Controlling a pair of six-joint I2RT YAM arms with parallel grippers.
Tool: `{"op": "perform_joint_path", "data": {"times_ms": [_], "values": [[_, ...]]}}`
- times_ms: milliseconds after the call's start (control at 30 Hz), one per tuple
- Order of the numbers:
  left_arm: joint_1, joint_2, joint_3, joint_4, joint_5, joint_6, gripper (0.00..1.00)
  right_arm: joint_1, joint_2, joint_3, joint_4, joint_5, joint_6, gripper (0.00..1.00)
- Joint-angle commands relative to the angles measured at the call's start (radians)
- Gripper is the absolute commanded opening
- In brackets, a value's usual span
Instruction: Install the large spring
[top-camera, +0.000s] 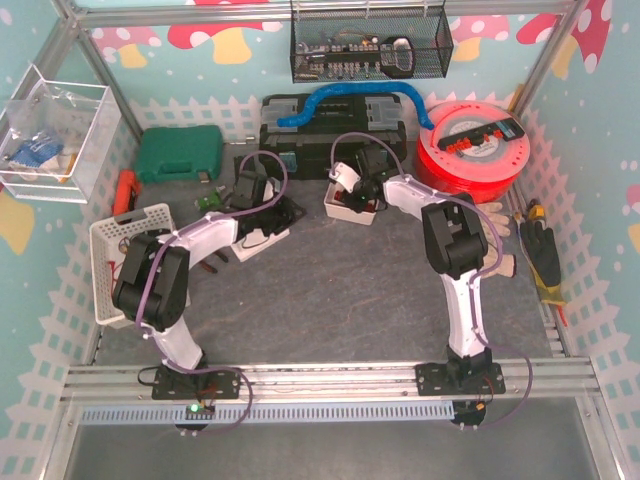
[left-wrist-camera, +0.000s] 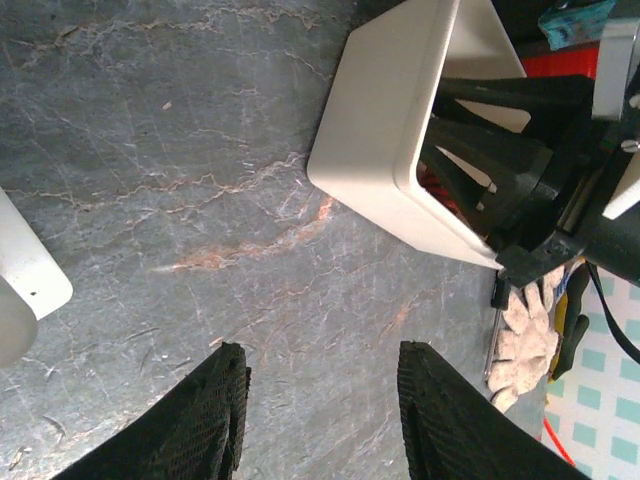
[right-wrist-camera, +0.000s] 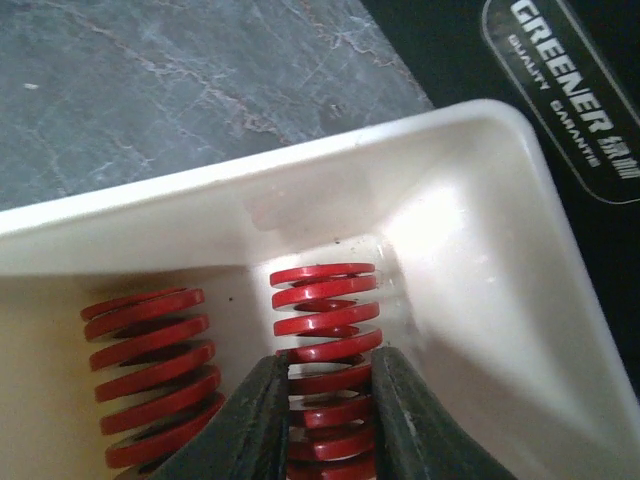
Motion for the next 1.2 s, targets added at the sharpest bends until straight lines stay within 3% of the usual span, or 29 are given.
{"op": "perform_joint_path", "data": {"times_ms": [0, 367, 700, 800, 1067, 1167], "values": [[-0.003, 0.014, 0.041, -0.005, 0.016, 0.015, 0.44, 0.003, -0.002, -0.025, -0.195, -0.073, 0.018, 0.22], [-0.034, 0.027, 0.051, -0.005, 0.018, 0.011, 0.45, 0.000, 0.112, 0.180, -0.253, 0.018, -0.034, 0.36], [-0.033, 0.019, 0.050, -0.005, 0.022, 0.011, 0.46, -0.009, 0.141, 0.099, -0.306, 0.121, -0.056, 0.42], [-0.036, 0.018, 0.053, -0.006, 0.022, 0.014, 0.46, -0.009, 0.142, 0.091, -0.285, 0.113, -0.057, 0.37], [-0.036, 0.000, 0.055, -0.005, 0.007, 0.012, 0.46, -0.009, 0.072, 0.115, -0.235, 0.046, -0.080, 0.08], [-0.033, -0.009, 0.069, -0.005, -0.004, 0.005, 0.48, -0.008, 0.041, 0.134, -0.217, 0.012, -0.071, 0.01]]}}
